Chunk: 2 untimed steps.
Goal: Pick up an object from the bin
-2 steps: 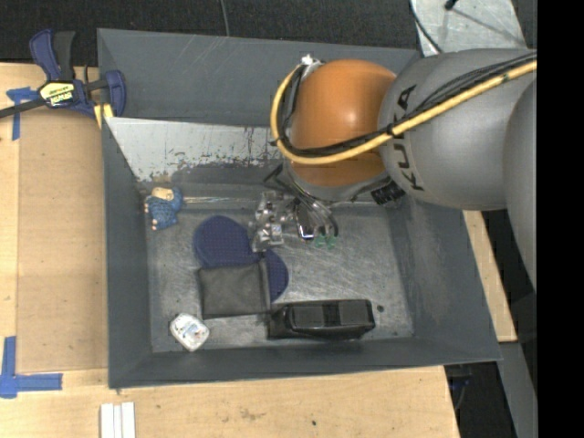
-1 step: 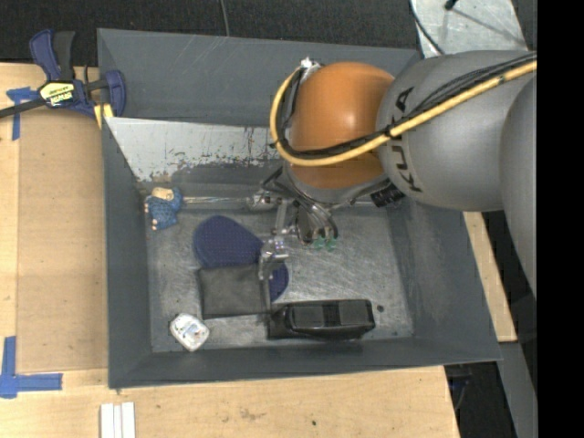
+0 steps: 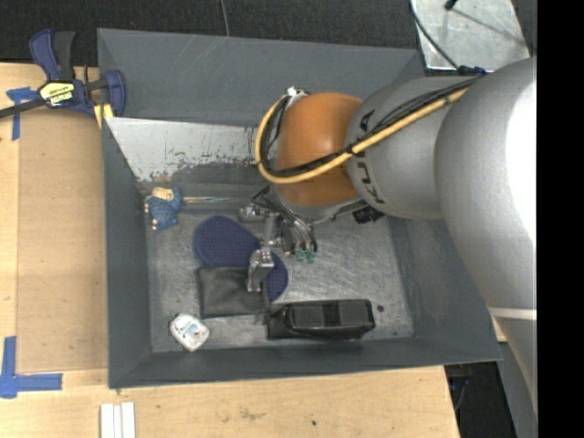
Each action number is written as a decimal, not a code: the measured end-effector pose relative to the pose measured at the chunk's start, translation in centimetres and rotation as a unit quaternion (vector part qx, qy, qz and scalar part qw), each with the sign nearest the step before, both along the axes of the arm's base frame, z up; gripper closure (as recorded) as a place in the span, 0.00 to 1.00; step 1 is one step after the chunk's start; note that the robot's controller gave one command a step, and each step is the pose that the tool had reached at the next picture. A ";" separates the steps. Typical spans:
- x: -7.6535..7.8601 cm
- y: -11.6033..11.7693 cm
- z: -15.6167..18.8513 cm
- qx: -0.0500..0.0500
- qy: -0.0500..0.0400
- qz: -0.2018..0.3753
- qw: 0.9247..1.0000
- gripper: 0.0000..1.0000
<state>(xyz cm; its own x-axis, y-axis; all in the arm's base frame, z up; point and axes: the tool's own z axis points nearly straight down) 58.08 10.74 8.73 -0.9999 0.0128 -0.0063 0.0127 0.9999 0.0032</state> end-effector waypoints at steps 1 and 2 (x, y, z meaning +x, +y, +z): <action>0.3 0.0 0.1 0.001 -0.005 -0.002 1.000 1.00; 1.1 0.7 11.9 0.000 -0.003 -0.002 1.000 1.00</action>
Offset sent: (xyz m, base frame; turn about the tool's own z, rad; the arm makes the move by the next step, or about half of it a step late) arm 0.0000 0.0000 0.0000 0.0000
